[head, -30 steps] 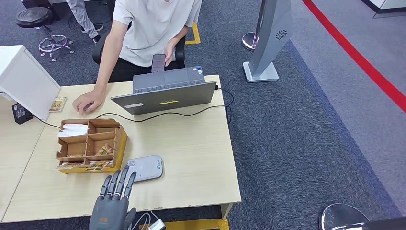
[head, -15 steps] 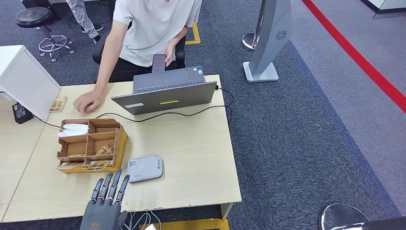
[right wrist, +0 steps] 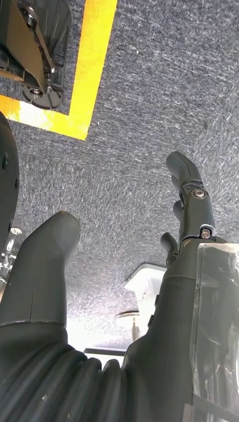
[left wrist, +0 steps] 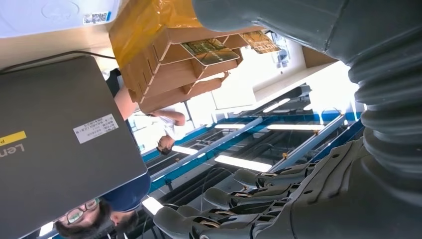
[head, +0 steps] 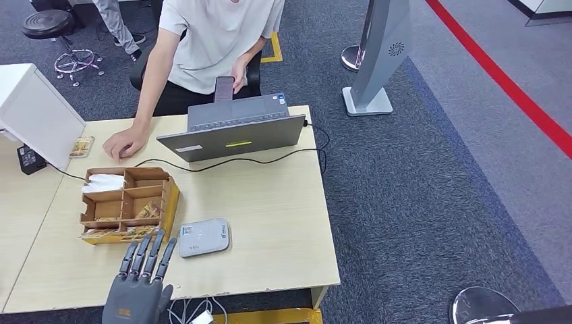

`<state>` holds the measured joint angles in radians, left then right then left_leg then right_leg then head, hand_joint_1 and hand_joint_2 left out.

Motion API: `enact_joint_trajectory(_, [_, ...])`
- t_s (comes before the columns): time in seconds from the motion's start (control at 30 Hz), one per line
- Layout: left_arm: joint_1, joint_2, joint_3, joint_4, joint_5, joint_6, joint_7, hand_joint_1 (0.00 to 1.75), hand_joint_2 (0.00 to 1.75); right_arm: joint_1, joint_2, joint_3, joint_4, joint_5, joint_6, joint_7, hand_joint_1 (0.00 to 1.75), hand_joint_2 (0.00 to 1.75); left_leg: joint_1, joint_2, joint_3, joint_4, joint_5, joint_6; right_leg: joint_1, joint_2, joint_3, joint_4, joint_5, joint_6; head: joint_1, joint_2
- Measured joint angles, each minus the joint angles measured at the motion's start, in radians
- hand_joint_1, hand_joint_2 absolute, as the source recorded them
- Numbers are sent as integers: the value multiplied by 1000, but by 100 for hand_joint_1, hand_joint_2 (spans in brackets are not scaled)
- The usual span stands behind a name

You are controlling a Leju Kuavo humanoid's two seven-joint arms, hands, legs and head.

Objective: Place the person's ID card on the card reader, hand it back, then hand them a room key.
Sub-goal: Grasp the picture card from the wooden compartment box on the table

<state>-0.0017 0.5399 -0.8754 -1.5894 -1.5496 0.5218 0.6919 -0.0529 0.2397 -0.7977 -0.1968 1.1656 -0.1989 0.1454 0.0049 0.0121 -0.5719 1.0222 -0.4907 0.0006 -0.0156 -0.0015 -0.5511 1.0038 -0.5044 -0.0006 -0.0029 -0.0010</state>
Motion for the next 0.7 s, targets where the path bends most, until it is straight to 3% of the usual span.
enact_joint_trajectory(0.3, [14, 10, 15, 97, 0, 110, -6, 0, 175, 0, 0, 0, 0, 31, 5, 6, 0, 175, 0, 0, 0, 0, 0, 0, 0, 0, 0, 0, 0, 0, 0, 0])
enact_joint_trajectory(0.57, [32, -4, 60, 158, 0, 125, -24, 0, 175, 0, 0, 0, 0, 35, 7, 7, 0, 175, 0, 0, 0, 0, 0, 0, 0, 0, 0, 0, 0, 0, 0, 0])
enact_joint_trajectory(0.7, [50, -24, 105, 188, 0, 144, -81, 0, 175, 0, 0, 0, 0, 40, 10, 8, 0, 175, 0, 0, 0, 0, 0, 0, 0, 0, 0, 0, 0, 0, 0, 0])
